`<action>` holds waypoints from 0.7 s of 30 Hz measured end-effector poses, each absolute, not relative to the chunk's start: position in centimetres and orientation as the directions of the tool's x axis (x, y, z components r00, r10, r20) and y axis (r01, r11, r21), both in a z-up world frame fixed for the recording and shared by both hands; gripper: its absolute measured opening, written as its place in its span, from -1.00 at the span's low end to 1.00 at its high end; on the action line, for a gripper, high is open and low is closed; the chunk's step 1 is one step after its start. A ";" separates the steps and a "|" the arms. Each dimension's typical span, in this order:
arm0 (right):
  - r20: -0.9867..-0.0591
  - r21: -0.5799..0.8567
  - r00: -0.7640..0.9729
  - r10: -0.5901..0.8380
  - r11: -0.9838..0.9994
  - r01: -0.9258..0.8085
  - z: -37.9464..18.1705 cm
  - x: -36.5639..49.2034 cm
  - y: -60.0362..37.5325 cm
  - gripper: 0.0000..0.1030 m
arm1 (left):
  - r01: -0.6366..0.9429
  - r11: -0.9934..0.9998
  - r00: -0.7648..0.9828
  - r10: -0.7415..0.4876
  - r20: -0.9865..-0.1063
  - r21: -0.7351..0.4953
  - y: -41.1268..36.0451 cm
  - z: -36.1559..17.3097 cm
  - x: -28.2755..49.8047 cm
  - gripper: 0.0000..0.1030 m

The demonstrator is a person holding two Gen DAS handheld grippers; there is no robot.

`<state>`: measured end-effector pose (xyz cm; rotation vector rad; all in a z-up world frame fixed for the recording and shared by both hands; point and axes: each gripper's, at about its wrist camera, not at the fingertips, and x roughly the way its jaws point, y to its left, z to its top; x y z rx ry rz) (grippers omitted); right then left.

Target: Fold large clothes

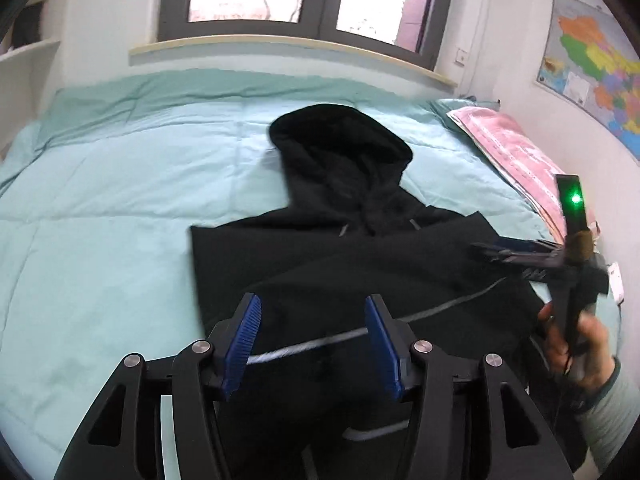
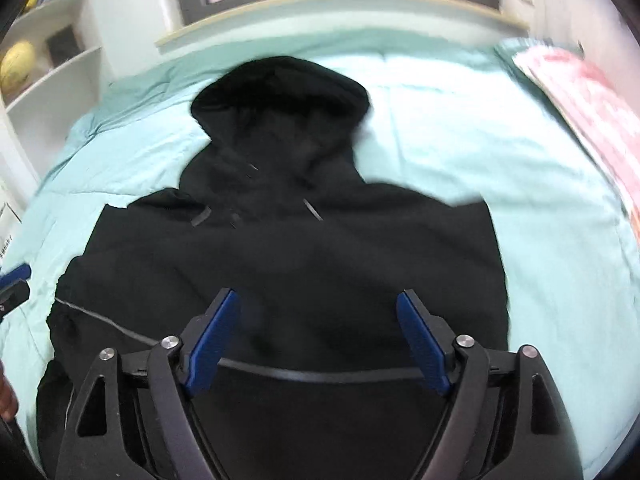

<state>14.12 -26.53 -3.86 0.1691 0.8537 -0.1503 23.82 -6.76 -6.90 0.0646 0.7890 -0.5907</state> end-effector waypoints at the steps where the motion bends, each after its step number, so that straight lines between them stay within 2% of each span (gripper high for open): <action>1: -0.767 0.043 0.636 -0.090 0.981 0.191 -4.1 15.2 -25.5 0.63 | 0.511 0.845 0.548 -0.463 -0.697 -0.160 -7.5 -7.3 24.6 0.08; 3: -0.791 -0.021 0.597 -0.131 0.982 0.187 -5.6 17.0 -24.4 0.63 | 0.492 0.849 0.503 -0.460 -0.732 -0.195 -8.5 -9.2 26.4 0.08; 5: -0.844 -0.077 0.508 -0.171 0.976 0.202 -8.6 19.0 -24.5 0.67 | 0.426 0.883 0.430 -0.387 -0.816 -0.195 -9.7 -13.0 29.1 0.07; 6: -0.868 -0.072 0.468 -0.165 0.975 0.211 -10.4 19.6 -25.0 0.74 | 0.400 0.897 0.389 -0.353 -0.851 -0.189 -9.9 -15.4 30.5 -0.08; 7: -0.867 -0.049 0.474 -0.153 0.973 0.225 -11.0 19.5 -25.3 0.88 | 0.400 0.893 0.379 -0.366 -0.850 -0.206 -10.0 -16.6 31.1 -0.12; 8: -0.867 -0.005 0.482 -0.128 0.969 0.248 -11.2 19.2 -26.3 0.93 | 0.404 0.886 0.380 -0.389 -0.839 -0.227 -9.7 -16.7 31.1 -0.14; 13: -0.839 0.005 0.534 -0.102 0.981 0.196 -10.9 17.8 -27.2 0.96 | 0.439 0.879 0.427 -0.386 -0.818 -0.186 -9.1 -15.0 29.1 -0.19; 16: -0.825 0.060 0.562 -0.060 0.980 0.192 -9.5 14.9 -27.7 0.95 | 0.470 0.867 0.474 -0.408 -0.781 -0.168 -8.3 -12.6 26.2 -0.17; 18: -0.795 0.101 0.607 -0.022 0.981 0.168 -7.8 11.5 -27.3 0.84 | 0.495 0.846 0.501 -0.463 -0.731 -0.197 -6.6 -10.2 23.7 -0.12; 20: -0.765 0.123 0.644 0.005 0.983 0.138 -6.7 8.8 -26.9 0.60 | 0.503 0.832 0.514 -0.506 -0.693 -0.235 -5.8 -8.7 21.9 -0.09; 21: -0.758 0.124 0.652 0.010 0.984 0.129 -6.0 7.0 -26.4 0.58 | 0.503 0.827 0.515 -0.520 -0.682 -0.250 -5.9 -8.1 21.3 -0.08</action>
